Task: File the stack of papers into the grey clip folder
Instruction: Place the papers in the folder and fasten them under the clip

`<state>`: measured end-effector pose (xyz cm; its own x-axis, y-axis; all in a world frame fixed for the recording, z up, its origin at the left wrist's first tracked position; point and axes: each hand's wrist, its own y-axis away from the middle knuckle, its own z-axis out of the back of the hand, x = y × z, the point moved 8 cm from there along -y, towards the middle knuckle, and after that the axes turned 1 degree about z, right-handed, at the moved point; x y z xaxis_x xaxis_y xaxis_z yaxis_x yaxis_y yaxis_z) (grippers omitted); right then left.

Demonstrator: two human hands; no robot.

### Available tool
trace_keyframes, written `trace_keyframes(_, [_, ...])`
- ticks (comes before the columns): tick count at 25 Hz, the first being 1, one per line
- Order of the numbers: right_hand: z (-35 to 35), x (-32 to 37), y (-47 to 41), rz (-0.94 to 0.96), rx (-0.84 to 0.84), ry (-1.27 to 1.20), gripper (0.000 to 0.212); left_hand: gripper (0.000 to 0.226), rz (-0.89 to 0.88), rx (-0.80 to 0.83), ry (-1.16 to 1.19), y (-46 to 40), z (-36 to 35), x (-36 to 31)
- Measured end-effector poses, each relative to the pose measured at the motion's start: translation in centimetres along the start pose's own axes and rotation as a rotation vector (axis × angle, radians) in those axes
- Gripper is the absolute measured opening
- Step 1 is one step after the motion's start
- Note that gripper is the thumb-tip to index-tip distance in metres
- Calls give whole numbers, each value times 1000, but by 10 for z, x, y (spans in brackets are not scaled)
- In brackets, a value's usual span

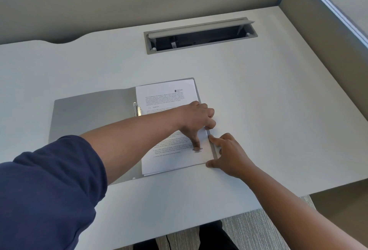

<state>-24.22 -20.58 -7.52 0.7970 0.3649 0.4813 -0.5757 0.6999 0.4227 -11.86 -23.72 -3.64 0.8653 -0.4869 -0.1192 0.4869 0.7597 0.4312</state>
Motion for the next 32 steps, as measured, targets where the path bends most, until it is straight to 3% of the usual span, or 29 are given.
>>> trace_keyframes(9, [0,-2,1,-12,-7,-46,101,102,144,-88,90,21,-12,-5])
trace_keyframes(14, [-1,1,7,-1,-44,-92,90,81,479,-441,520,89,-36,-5])
trace_keyframes(17, [-3,7,13,43,-65,-106,82,77,714,-640,598,145,-72,-16])
trace_keyframes(21, [-7,16,17,108,-61,-88,84,86,958,-707,693,197,-123,-25])
trace_keyframes(25, [-10,23,20,144,-66,15,83,87,979,-716,860,213,-148,-28])
trace_keyframes(32, [-11,24,20,151,-117,82,77,74,960,-688,836,215,-148,-27])
